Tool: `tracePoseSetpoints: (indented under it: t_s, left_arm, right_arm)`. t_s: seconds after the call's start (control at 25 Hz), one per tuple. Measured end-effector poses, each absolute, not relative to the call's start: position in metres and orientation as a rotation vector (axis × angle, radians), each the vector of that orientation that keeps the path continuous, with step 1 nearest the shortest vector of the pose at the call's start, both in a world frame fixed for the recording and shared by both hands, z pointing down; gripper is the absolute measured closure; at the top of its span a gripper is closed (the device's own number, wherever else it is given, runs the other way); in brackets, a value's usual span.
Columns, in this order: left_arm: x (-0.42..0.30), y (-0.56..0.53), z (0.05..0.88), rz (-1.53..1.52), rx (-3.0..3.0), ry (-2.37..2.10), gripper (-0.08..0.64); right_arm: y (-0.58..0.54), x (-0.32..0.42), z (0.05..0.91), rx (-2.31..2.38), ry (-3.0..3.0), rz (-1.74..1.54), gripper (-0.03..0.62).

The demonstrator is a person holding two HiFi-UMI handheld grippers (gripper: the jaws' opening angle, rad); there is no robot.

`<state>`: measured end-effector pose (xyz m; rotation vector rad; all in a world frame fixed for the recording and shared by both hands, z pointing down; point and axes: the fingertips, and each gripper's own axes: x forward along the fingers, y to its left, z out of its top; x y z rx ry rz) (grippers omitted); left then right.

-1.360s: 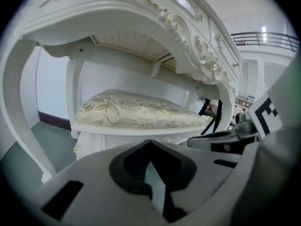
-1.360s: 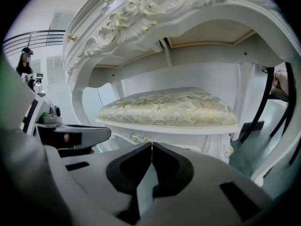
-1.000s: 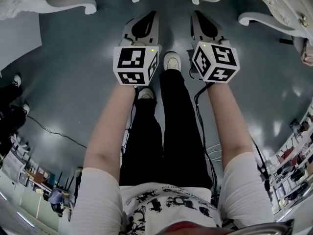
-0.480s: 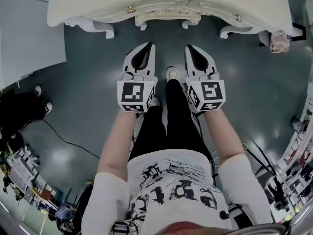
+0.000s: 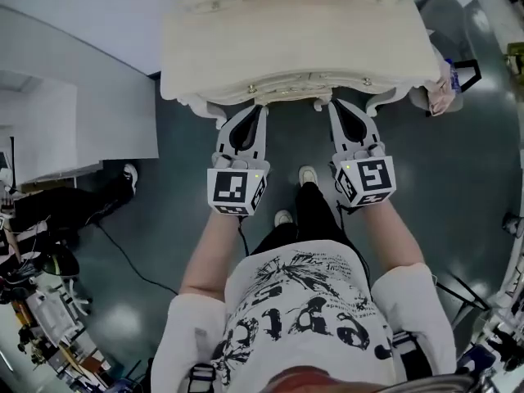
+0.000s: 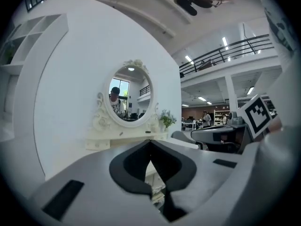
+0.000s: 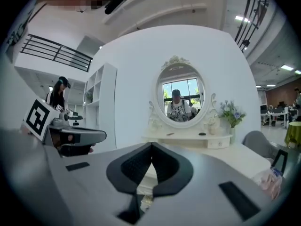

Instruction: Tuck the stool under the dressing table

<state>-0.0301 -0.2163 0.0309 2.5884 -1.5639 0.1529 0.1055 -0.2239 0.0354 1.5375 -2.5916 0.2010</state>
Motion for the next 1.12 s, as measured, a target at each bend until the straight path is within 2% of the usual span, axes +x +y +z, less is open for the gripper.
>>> tracePoseSetpoints:
  t_s: [0.2, 0.44, 0.64, 1.12]
  left_arm:
    - [-0.028, -0.241, -0.042, 0.096, 2.623, -1.613, 0.543]
    - [-0.021, -0.259, -0.113, -0.039, 2.672, -1.695, 0.543]
    - [-0.010, -0.247, -0.129, -0.034, 2.677, -1.676, 0.543]
    - [-0.005, -0.245, -0.134, 0.022, 2.665, -1.692, 0.543]
  right_arm:
    - [-0.240, 0.122, -0.038, 1.589, -2.623, 0.104, 0.575]
    - [-0.256, 0.135, -0.088, 1.538, -2.658, 0.016, 0.575]
    - [-0.249, 0.138, -0.113, 1.504, -2.703, -0.056, 0.575]
    - [-0.248, 0.152, -0.120, 1.555, -2.714, 0.015, 0.575]
